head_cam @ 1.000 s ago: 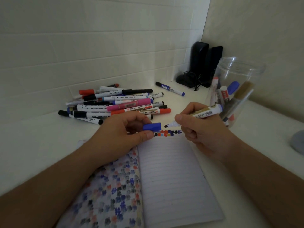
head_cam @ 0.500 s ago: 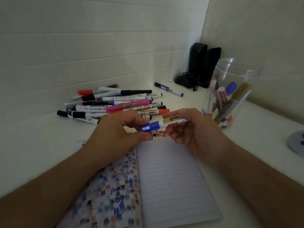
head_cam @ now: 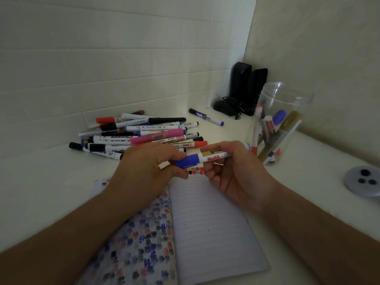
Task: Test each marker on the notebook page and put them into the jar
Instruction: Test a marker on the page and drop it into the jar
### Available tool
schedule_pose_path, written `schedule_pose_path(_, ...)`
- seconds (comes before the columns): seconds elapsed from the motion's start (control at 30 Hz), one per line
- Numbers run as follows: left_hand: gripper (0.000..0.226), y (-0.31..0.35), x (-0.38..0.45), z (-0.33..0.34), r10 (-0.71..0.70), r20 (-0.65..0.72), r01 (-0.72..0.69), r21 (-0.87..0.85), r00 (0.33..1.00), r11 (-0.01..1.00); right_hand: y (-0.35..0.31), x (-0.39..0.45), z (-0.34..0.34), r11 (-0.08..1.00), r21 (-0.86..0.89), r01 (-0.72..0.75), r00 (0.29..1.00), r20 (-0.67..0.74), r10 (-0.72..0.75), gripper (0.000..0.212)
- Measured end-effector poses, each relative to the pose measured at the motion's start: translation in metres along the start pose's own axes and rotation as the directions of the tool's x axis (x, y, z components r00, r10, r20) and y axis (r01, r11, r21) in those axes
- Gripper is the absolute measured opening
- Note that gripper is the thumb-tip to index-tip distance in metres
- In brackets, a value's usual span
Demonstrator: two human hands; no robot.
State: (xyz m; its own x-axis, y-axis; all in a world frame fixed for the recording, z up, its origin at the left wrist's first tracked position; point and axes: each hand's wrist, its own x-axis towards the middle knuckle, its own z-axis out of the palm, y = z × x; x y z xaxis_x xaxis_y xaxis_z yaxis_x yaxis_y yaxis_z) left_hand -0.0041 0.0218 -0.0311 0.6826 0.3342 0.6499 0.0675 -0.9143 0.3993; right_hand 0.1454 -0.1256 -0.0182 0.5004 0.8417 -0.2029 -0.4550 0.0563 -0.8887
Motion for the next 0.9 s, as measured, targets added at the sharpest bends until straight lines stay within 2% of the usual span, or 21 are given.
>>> schedule_pose_path(0.1,0.029,-0.003,0.001,-0.002,-0.050,-0.006,0.050,-0.011,0.999,0.999,-0.007,-0.003,0.002,0.973,-0.167,0.157,0.985,-0.039,-0.166,0.030)
schedule_pose_path(0.17,0.030,-0.005,0.001,-0.002,-0.054,0.005,0.054,-0.025,0.999,0.998,-0.015,-0.006,0.002,0.905,-0.324,0.277,0.947,-0.066,-0.313,0.018)
schedule_pose_path(0.27,0.035,-0.012,0.000,-0.001,-0.010,0.133,0.010,0.003,0.991,1.000,-0.026,-0.009,0.002,0.768,-0.540,0.345,0.883,-0.091,-0.460,0.011)
schedule_pose_path(0.33,0.027,-0.019,-0.001,0.001,0.038,0.214,-0.047,0.039,0.976,0.998,-0.038,-0.013,0.002,0.669,-0.638,0.381,0.832,-0.079,-0.550,0.022)
schedule_pose_path(0.43,0.028,-0.033,-0.002,0.004,0.006,0.192,-0.021,0.078,0.981,0.997,-0.075,-0.027,0.000,0.506,-0.723,0.471,0.665,-0.087,-0.742,0.039)
schedule_pose_path(0.53,0.030,-0.047,-0.001,0.002,-0.052,0.137,0.024,0.200,0.989,0.980,-0.126,-0.042,-0.009,0.360,-0.741,0.567,0.403,-0.132,-0.906,0.038)
schedule_pose_path(0.6,0.029,-0.055,0.002,0.002,-0.101,0.082,0.073,0.289,0.991,0.955,-0.153,-0.047,-0.020,0.266,-0.787,0.557,0.243,-0.151,-0.958,0.036)
schedule_pose_path(0.67,0.030,-0.060,0.003,0.002,-0.162,0.049,0.135,0.350,0.985,0.927,-0.169,-0.048,-0.033,0.206,-0.861,0.465,0.166,-0.143,-0.976,0.038)
schedule_pose_path(0.7,0.030,-0.062,0.003,0.004,-0.178,0.044,0.149,0.380,0.983,0.913,-0.172,-0.046,-0.040,0.187,-0.897,0.399,0.174,-0.126,-0.977,0.038)
schedule_pose_path(0.77,0.031,-0.063,0.003,0.009,-0.194,0.048,0.157,0.417,0.980,0.895,-0.171,-0.040,-0.051,0.140,-0.954,0.264,0.258,-0.070,-0.964,0.036)
schedule_pose_path(0.9,0.028,-0.060,0.005,0.014,-0.225,0.043,0.183,0.443,0.973,0.878,-0.154,-0.024,-0.067,-0.095,-0.995,0.023,0.526,0.093,-0.846,0.028)
